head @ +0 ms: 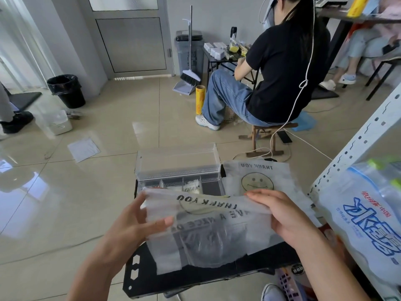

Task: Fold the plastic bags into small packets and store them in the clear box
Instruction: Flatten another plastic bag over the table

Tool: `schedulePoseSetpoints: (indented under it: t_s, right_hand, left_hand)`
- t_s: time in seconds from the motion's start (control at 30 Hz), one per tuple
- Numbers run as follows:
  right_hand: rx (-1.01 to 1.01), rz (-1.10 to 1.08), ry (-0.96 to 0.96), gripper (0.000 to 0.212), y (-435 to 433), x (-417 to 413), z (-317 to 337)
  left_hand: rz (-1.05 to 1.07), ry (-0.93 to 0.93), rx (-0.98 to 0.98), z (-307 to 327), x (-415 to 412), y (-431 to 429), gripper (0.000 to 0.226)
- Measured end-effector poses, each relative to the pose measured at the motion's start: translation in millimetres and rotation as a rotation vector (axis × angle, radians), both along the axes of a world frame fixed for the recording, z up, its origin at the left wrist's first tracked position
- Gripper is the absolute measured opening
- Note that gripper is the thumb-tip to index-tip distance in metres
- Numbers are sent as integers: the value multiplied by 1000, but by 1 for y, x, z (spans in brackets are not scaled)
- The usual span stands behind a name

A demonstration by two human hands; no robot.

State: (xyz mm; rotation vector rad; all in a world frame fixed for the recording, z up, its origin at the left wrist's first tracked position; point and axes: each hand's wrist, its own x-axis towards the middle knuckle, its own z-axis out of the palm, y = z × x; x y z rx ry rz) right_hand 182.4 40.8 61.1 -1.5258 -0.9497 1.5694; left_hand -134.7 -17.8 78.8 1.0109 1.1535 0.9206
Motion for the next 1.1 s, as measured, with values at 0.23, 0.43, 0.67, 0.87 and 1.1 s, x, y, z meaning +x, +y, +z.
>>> schedulePoseSetpoints:
  t_s: [0.23, 0.43, 0.67, 0.87, 1.1]
  right_hand:
    - [-178, 75, 172, 71, 1, 4, -2]
    - [40, 271, 148, 47, -4, 4, 1]
    - [127, 60, 72, 36, -1, 1, 0]
    - [72, 294, 139, 70, -5, 7, 10]
    - [99, 257, 38, 33, -3, 4, 0]
  left_hand:
    - [261, 108, 18, -17, -5, 7, 24]
    - [402, 61, 10, -17, -6, 9, 33]
    - [210, -203, -144, -5, -11, 6, 34]
    - [277, -114, -84, -14, -13, 7, 29]
    - [289, -22, -56, -7, -6, 5, 43]
